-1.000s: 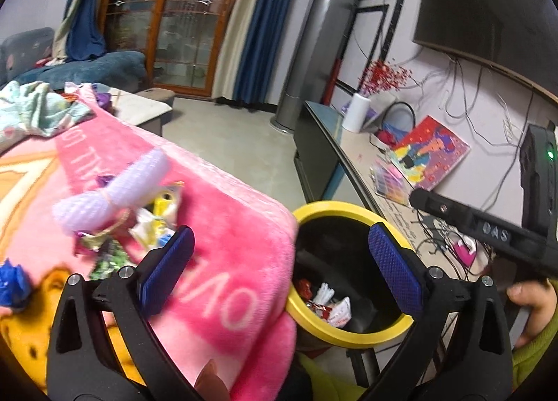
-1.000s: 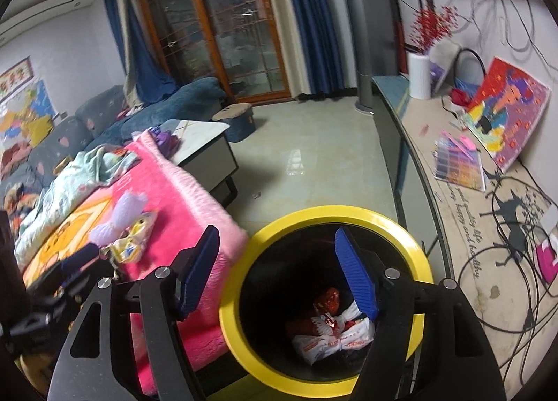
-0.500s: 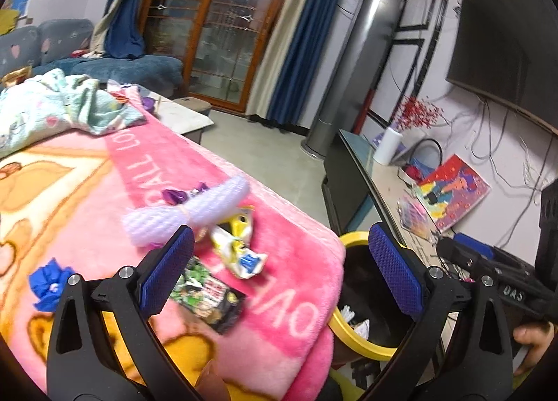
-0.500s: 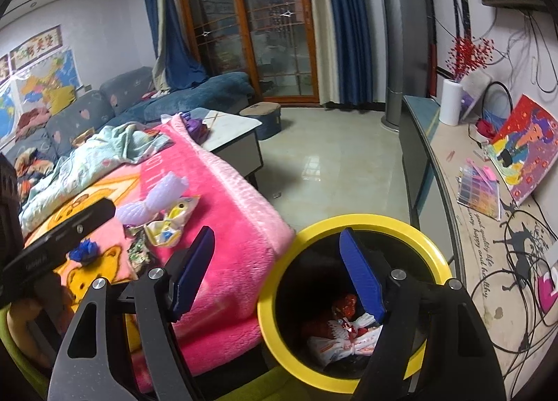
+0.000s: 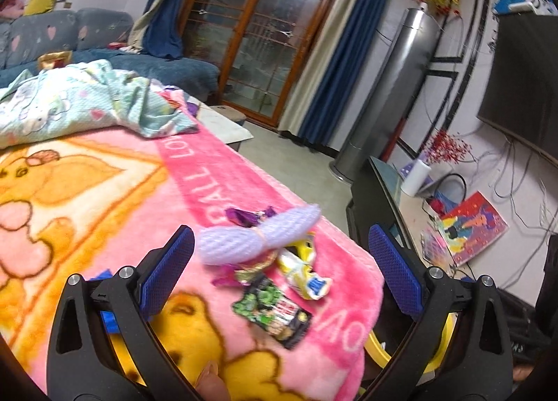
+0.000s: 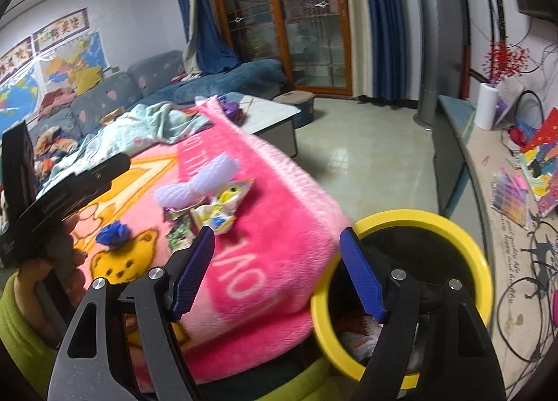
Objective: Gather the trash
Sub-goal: 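Move both tools back over the trash on the blanket, then grasp the white foam net with the left gripper while the right gripper grasps the green snack packet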
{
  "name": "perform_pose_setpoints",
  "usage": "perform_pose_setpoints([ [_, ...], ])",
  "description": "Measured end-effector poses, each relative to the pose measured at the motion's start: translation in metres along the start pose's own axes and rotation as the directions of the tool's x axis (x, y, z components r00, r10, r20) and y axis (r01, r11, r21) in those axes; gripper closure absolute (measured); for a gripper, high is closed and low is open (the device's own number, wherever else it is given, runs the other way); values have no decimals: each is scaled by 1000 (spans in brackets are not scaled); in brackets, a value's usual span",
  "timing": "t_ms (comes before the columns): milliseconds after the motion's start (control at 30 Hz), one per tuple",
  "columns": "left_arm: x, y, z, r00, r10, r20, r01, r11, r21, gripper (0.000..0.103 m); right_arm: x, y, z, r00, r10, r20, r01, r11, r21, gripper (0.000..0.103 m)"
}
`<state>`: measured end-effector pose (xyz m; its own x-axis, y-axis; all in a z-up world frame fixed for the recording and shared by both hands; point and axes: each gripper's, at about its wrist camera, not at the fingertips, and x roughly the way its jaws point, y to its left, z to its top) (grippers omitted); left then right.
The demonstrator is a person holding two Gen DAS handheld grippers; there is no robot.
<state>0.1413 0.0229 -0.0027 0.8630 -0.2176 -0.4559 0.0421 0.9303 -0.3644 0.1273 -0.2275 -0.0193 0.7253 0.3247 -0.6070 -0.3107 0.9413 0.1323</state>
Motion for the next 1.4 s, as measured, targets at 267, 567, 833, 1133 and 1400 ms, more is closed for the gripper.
perform_pose_setpoints([
  [267, 6, 33, 5, 999, 29, -29, -31, 998, -62, 11, 25, 30, -6, 995, 78, -63, -80, 996, -26, 31],
  [567, 36, 60, 4, 991, -20, -130, -2, 987, -164, 18, 65, 64, -11, 983, 137, -125, -145, 987, -62, 35],
  [833, 73, 69, 1, 971, -53, -232, 1, 976, -220, 29, 106, 77, -16, 973, 144, -183, -155, 987, -43, 44],
  [1133, 90, 75, -7, 957, -85, -279, 10, 966, -260, 64, 128, 78, -26, 953, 185, -238, -190, 982, 0, 69],
  [1400, 83, 71, -10, 958, -83, -275, 16, 971, -236, 92, 118, 75, -31, 945, 209, -252, -215, 977, 4, 85],
])
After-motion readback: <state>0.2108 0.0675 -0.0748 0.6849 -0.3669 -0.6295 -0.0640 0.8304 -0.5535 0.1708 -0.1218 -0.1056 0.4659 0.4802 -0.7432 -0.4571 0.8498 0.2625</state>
